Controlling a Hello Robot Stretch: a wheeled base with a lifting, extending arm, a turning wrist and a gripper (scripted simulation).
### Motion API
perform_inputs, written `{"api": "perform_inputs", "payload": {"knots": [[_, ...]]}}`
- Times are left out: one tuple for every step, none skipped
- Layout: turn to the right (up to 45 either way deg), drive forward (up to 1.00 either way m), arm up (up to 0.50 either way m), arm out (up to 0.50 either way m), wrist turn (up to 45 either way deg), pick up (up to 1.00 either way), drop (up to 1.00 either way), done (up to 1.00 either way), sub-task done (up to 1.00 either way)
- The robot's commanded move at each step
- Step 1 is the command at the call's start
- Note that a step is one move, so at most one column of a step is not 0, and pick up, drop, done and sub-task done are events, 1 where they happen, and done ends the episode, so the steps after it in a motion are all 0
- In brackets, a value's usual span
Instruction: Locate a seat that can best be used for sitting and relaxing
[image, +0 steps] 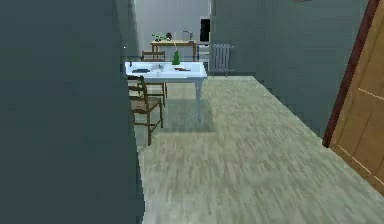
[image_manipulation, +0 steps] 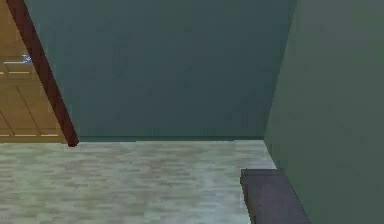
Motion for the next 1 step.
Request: {"api": "perform_inputs", "payload": {"knots": [[0.0,1.00,0.00,0.00,0.0,0.00,0.00,0.00,0.00]]}}
